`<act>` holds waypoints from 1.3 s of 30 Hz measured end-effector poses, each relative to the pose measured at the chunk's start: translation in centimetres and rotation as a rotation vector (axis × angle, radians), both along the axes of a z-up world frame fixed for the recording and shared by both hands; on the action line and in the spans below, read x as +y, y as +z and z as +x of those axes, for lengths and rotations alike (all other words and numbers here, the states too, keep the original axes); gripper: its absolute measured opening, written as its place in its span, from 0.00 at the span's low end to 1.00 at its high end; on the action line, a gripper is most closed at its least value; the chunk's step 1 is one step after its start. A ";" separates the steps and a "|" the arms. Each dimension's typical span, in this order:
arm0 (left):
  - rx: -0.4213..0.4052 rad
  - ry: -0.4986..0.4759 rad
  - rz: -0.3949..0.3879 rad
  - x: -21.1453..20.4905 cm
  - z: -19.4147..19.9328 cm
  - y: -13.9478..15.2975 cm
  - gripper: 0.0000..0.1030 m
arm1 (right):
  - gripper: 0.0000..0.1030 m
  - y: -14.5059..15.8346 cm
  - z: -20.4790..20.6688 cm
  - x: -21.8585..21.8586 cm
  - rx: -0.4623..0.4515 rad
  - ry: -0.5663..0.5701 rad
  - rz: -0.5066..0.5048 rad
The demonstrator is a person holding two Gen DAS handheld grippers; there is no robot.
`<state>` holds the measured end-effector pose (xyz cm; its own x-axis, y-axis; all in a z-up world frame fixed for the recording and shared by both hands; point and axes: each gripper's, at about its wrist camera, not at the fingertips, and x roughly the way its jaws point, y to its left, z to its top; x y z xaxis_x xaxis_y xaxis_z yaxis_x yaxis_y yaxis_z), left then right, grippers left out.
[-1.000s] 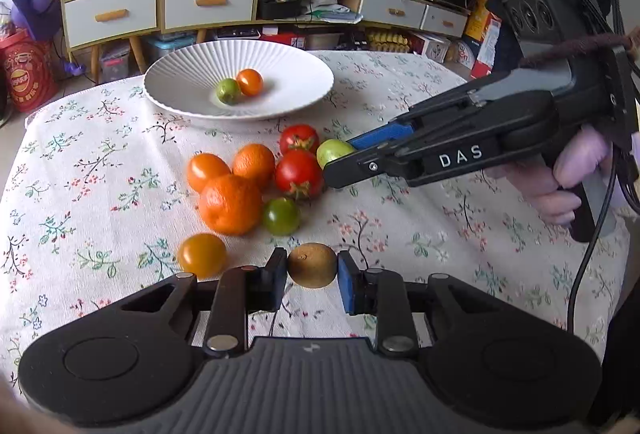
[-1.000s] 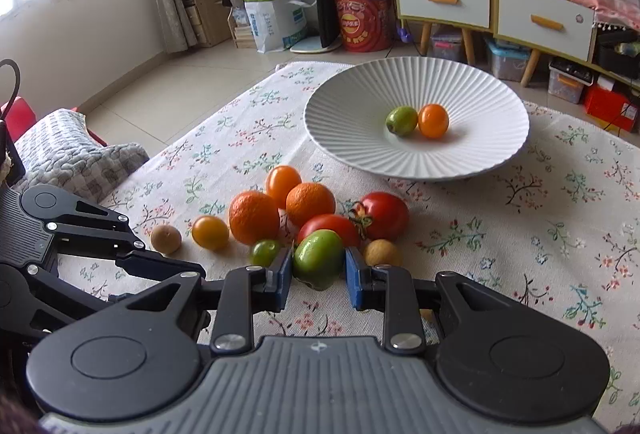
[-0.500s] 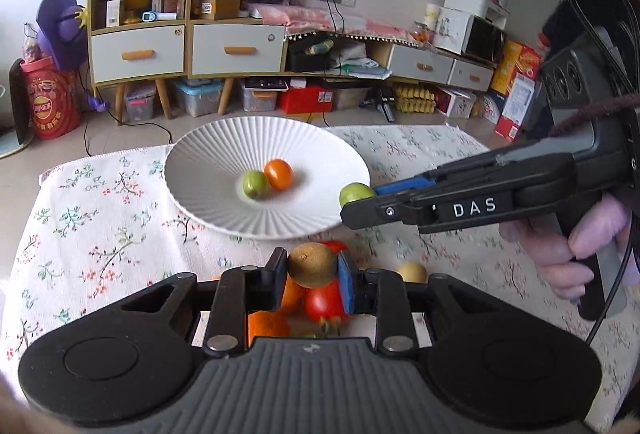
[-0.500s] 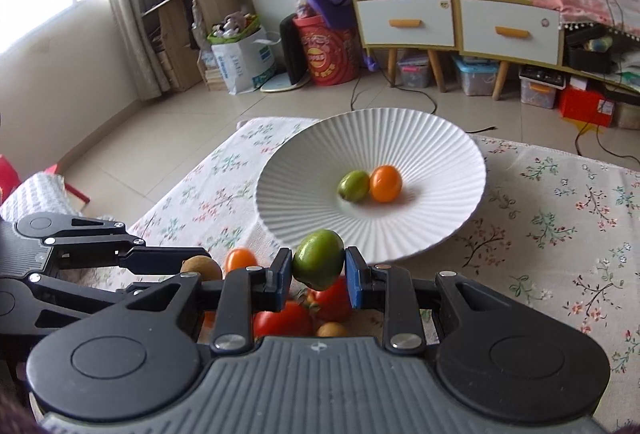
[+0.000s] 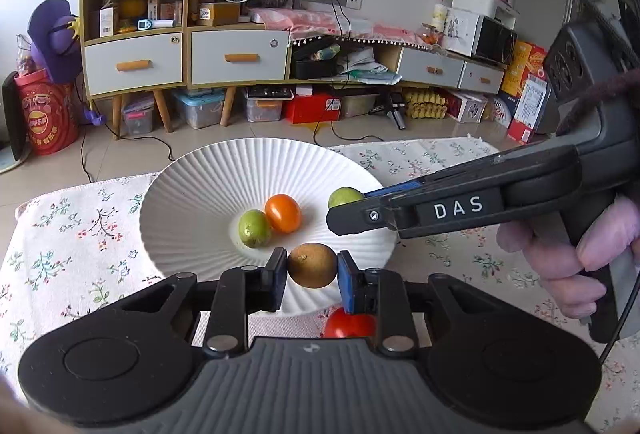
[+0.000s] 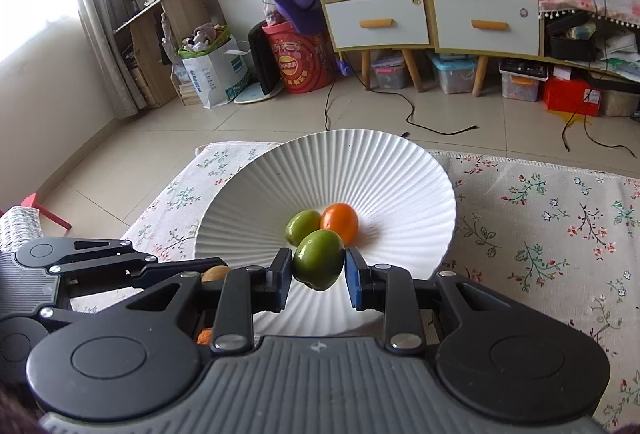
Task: Organize fruits
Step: 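Carry the kiwi and green tomato into the white bowl and release both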
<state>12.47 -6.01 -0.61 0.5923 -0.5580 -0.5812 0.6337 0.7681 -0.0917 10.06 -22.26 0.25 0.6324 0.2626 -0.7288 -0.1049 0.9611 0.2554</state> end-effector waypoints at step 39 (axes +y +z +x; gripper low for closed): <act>-0.015 0.003 0.102 -2.1 3.2 -2.0 0.27 | 0.27 -2.1 2.3 -0.3 0.060 -0.040 0.036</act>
